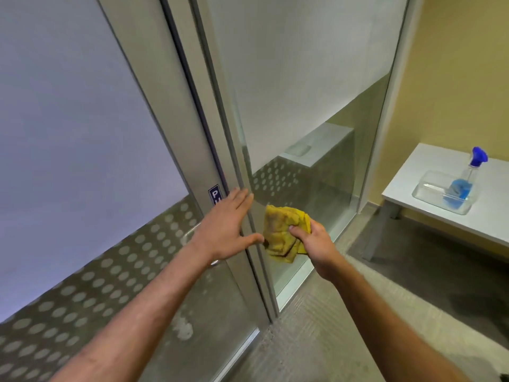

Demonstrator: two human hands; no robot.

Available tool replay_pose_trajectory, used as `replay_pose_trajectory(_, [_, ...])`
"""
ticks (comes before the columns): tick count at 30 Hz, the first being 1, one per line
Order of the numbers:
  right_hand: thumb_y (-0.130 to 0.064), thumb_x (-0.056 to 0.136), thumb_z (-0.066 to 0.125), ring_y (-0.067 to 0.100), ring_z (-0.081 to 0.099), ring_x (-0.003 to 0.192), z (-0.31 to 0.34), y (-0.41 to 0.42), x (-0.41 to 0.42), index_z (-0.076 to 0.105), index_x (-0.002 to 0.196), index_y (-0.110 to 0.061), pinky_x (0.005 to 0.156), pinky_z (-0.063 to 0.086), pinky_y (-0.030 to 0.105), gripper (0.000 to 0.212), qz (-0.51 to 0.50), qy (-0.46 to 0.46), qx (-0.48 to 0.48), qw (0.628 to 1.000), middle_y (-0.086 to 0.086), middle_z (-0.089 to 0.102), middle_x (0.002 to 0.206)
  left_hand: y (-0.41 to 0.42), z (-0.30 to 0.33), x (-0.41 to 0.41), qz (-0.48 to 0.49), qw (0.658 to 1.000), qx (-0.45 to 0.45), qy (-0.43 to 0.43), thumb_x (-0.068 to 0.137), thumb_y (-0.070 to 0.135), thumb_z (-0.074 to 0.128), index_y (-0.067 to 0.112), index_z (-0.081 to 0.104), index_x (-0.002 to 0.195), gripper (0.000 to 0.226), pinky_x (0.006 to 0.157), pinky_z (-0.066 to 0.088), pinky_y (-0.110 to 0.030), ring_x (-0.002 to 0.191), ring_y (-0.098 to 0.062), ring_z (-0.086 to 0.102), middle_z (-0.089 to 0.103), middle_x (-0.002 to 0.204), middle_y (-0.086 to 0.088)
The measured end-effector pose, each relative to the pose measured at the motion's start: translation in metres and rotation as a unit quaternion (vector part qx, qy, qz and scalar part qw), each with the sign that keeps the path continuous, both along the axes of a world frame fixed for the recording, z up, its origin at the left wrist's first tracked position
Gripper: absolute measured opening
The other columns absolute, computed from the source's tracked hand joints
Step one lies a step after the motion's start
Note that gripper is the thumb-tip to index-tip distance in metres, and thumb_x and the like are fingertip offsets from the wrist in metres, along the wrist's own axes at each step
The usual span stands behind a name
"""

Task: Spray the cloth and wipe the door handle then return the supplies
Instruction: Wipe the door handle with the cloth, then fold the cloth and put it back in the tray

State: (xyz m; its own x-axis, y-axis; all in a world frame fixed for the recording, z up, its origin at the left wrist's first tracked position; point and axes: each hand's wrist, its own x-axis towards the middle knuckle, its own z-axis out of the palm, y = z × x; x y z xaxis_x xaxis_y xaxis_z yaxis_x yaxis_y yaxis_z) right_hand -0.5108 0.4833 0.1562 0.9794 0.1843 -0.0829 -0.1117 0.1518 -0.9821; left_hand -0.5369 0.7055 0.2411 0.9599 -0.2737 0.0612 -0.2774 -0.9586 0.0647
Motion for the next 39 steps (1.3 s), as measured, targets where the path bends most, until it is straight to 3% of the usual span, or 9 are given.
replay_pose_trajectory(3, [-0.008, 0.091, 0.06, 0.015, 0.073, 0.093, 0.011, -0.033, 0.012, 0.076, 0.101, -0.031, 0.082, 0.06, 0.03, 0.029, 0.048, -0.021, -0.008, 0.999, -0.001, 0.079, 0.099, -0.042, -0.016, 0.001, 0.06, 0.985, -0.158, 0.031, 0.085, 0.068, 0.067, 0.022, 0.029, 0.167, 0.102, 0.126, 0.023, -0.027, 0.159, -0.013, 0.03, 0.035, 0.171, 0.001])
replay_pose_trajectory(7, [-0.02, 0.085, 0.064, 0.013, 0.073, 0.098, 0.025, -0.09, 0.03, 0.073, 0.109, -0.033, 0.088, 0.057, 0.026, 0.028, 0.095, -0.059, -0.046, 0.993, -0.001, 0.079, 0.106, -0.107, -0.03, 0.02, 0.107, 0.914, -0.376, 0.112, 0.086, 0.025, 0.084, 0.014, 0.042, 0.162, 0.087, 0.119, 0.039, -0.023, 0.137, -0.011, 0.059, 0.062, 0.152, -0.005])
replay_pose_trajectory(13, [-0.01, 0.087, 0.062, 0.016, 0.071, 0.104, 0.025, -0.179, 0.053, 0.072, 0.111, -0.028, 0.093, 0.056, 0.03, 0.032, 0.099, -0.051, -0.055, 0.992, 0.0, 0.078, 0.11, -0.199, -0.054, 0.056, 0.107, 0.81, -0.556, 0.156, 0.084, -0.016, 0.074, 0.001, 0.055, 0.146, 0.067, 0.102, 0.055, -0.035, 0.107, -0.019, 0.068, 0.071, 0.126, -0.016])
replay_pose_trajectory(17, [-0.012, 0.088, 0.067, -0.002, 0.068, 0.092, 0.021, -0.236, 0.07, 0.069, 0.107, -0.035, 0.081, 0.055, 0.016, 0.03, 0.096, -0.063, -0.118, 0.986, -0.019, 0.075, 0.099, -0.249, -0.066, 0.082, 0.088, 0.798, -0.578, 0.149, 0.085, -0.016, 0.073, 0.006, 0.068, 0.119, 0.041, 0.079, 0.059, -0.031, 0.088, -0.015, 0.069, 0.076, 0.099, -0.006])
replay_pose_trajectory(21, [-0.031, 0.084, 0.071, 0.004, 0.067, 0.098, 0.015, -0.281, 0.088, 0.067, 0.115, -0.027, 0.084, 0.056, 0.022, 0.031, 0.091, -0.042, -0.05, 0.994, -0.014, 0.073, 0.101, -0.288, -0.07, 0.11, 0.071, 0.792, -0.589, 0.148, 0.082, -0.011, 0.077, 0.01, 0.068, 0.104, 0.032, 0.066, 0.06, -0.029, 0.082, -0.017, 0.07, 0.076, 0.088, -0.002])
replay_pose_trajectory(24, [-0.074, 0.069, 0.069, 0.013, 0.063, 0.12, 0.005, -0.312, 0.11, 0.059, 0.133, -0.028, 0.098, 0.053, 0.032, 0.08, 0.041, -0.008, -0.01, 0.999, -0.008, 0.067, 0.131, -0.319, -0.071, 0.142, 0.033, 0.815, -0.564, 0.128, 0.073, -0.002, 0.079, 0.032, 0.072, 0.09, 0.039, 0.068, 0.061, -0.032, 0.08, -0.01, 0.069, 0.072, 0.088, -0.001])
replay_pose_trajectory(28, [-0.093, 0.063, 0.049, 0.023, 0.057, 0.13, -0.011, -0.348, 0.149, 0.053, 0.138, -0.038, 0.11, 0.043, 0.055, 0.093, -0.004, 0.083, 0.008, 0.996, 0.001, 0.054, 0.147, -0.358, -0.067, 0.195, -0.047, 0.84, -0.53, 0.108, 0.076, 0.003, 0.083, 0.044, 0.07, 0.083, 0.043, 0.078, 0.059, -0.037, 0.084, -0.013, 0.067, 0.065, 0.089, 0.007])
replay_pose_trajectory(32, [-0.088, 0.073, 0.049, 0.05, 0.063, 0.116, -0.028, -0.393, 0.201, 0.064, 0.13, -0.021, 0.1, 0.047, 0.066, 0.089, -0.007, 0.306, 0.115, 0.945, 0.026, 0.066, 0.128, -0.403, -0.069, 0.253, -0.154, 0.827, -0.535, 0.075, 0.083, 0.016, 0.084, 0.028, 0.069, 0.088, 0.02, 0.098, 0.059, -0.038, 0.114, -0.025, 0.072, 0.066, 0.098, -0.002])
replay_pose_trajectory(39, [-0.033, 0.068, 0.091, 0.037, 0.072, 0.106, -0.019, -0.442, 0.276, 0.076, 0.113, -0.012, 0.078, 0.062, 0.044, 0.052, -0.065, 0.224, 0.261, 0.937, 0.023, 0.072, 0.119, -0.467, -0.085, 0.348, -0.256, 0.833, -0.475, 0.123, 0.087, 0.005, 0.081, 0.016, 0.074, 0.101, 0.02, 0.12, 0.045, -0.032, 0.145, -0.013, 0.051, 0.062, 0.122, 0.007])
